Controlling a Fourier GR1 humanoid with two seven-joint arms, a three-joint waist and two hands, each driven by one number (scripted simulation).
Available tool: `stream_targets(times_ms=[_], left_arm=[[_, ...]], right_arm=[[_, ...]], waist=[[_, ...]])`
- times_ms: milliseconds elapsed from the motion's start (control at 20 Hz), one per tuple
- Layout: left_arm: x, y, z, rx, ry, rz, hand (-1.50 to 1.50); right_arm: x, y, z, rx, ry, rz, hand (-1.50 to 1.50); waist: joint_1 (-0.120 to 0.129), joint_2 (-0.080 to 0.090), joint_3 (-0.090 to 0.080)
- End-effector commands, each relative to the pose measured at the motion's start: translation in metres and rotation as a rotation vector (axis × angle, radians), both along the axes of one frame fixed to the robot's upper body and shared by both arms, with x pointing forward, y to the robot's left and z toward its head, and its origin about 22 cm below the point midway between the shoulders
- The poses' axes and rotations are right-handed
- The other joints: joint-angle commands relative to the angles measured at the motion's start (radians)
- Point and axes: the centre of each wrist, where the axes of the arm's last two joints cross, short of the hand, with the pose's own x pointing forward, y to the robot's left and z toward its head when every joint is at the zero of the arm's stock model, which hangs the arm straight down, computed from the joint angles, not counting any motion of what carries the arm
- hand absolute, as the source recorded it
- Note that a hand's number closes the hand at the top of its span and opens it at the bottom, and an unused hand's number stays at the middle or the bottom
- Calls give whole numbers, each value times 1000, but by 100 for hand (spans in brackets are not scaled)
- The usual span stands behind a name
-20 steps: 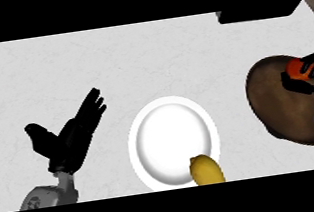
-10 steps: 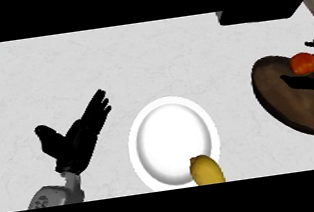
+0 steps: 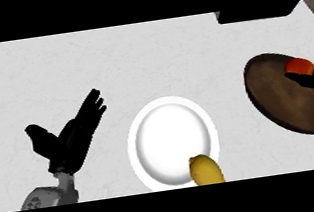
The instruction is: Pick the tomato from the plate and place it in the pan
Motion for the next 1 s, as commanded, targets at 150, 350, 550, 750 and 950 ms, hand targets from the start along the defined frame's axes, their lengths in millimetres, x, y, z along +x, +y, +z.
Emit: stream_targets(times_ms=[150,350,550,750,950], left_arm=[[-8,-5,4,10,-4,7,0],[-1,16,-3,-3,0,7,0],[-18,-7,-9,-8,12,20,0],[-11,0,3,-8,11,12,0],[-8,-4,-1,7,8,32,0]], right_arm=[[-48,-54,-11,177,4,124,-150],[-88,-83,-17,183,-20,222,-150],[-123,-99,-25,223,-36,277,-150],[-146,-126,-11,205,-29,315,-150],[-167,-116,-26,213,-2,356,-150]], waist=[[-6,-3,0],[-12,-4,-1],[-16,-7,-1],[-14,-6,-1],[-22,-8,-3]])
